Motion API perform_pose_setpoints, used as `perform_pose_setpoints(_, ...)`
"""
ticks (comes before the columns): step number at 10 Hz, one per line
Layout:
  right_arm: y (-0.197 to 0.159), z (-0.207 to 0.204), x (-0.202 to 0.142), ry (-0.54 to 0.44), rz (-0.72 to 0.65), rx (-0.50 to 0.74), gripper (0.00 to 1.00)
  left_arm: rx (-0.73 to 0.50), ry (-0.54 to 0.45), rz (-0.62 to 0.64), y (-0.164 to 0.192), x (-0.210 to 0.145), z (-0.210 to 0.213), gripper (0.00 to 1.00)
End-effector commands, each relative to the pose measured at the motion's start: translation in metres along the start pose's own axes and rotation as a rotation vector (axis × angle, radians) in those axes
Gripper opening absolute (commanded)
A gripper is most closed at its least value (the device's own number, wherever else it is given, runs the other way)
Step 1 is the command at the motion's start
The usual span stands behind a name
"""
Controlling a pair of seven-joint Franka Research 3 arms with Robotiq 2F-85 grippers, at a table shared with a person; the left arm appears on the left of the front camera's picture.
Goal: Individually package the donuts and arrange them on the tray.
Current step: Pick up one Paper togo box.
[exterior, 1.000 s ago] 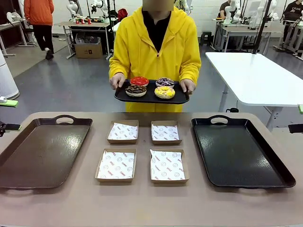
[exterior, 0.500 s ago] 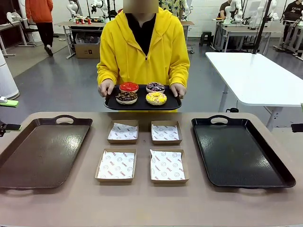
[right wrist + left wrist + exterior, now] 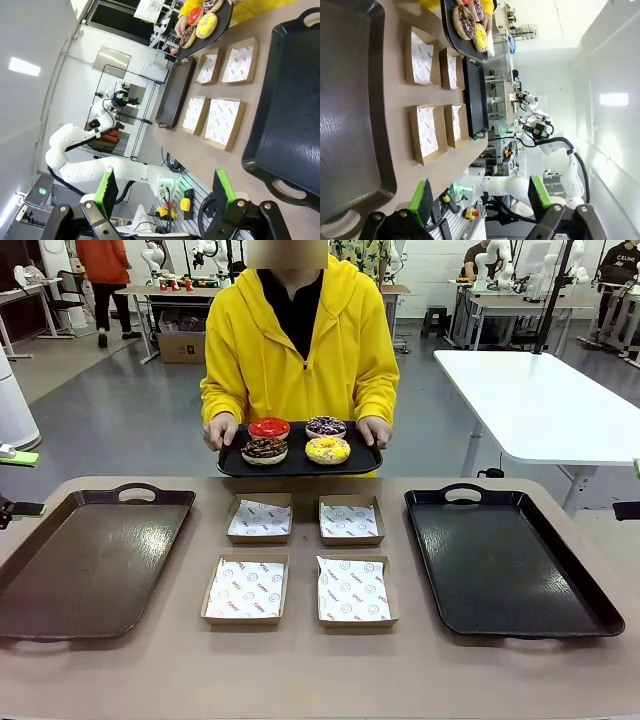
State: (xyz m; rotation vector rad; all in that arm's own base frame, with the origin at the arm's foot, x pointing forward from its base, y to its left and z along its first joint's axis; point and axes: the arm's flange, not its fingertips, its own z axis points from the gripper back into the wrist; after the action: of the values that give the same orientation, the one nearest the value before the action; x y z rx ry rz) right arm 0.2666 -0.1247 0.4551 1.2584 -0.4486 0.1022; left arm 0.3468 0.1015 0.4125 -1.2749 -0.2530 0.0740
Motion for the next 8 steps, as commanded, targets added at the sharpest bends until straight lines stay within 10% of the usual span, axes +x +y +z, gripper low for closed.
perform_pose_setpoints(1,-0.0010,0.0013,0.0022,-0.014,0.017,0.024,1.00,-0.004,0.002,0.000,0.0000,-0.0006,-0.0018,1.00)
perform_pose_setpoints(8,-0.0010,0.0013,0.0022,-0.014,0.017,0.024,1.00,-0.004,0.002,0.000,0.0000,-0.0006,-0.0018,1.00)
